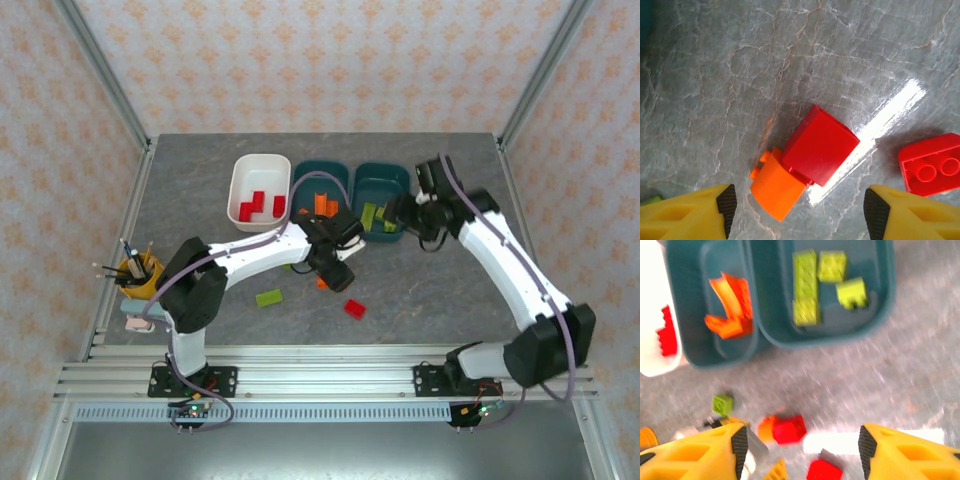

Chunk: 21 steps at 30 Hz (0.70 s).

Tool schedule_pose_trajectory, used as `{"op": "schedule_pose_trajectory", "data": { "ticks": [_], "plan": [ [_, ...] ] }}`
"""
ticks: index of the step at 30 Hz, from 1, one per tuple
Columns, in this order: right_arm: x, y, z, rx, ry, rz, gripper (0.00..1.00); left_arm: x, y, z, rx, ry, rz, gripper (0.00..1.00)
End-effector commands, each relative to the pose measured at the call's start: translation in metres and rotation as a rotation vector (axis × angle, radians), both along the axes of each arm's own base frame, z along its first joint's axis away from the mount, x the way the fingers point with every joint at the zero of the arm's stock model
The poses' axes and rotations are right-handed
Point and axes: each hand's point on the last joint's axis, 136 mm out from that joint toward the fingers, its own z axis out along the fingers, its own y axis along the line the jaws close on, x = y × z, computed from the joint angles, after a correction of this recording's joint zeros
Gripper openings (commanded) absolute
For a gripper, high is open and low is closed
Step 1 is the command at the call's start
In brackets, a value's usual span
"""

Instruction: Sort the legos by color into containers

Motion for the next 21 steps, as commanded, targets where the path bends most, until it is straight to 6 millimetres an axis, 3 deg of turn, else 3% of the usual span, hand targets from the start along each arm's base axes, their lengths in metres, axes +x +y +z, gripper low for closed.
{"op": "schedule_pose_trajectory", "data": {
  "ticks": [1,4,9,21],
  "plan": [
    [-0.025,0.007,-0.005,0.107,-0.016,-0.005,0.62,0.005,-0.001,-0.009,0.071,-0.032,-0.107,0.72],
    [-0.05,0.004,-0.005,0.148,-0.038,0.006,0.64,0.003,-0.003,-0.025,0.103,-0.012,-0.127,0.72],
    [-0.072,-0.01,-0.01,0.133,-0.038,-0.025,0.65,0.001,-0.007,-0.044,0.128,-0.003,-0.137,0.69],
    [-0.07,-0.008,-0.016,0.147,-0.024,-0.042,0.63,0.008,-0.014,-0.045,0.113,-0.03,-0.103,0.37]
  ]
}}
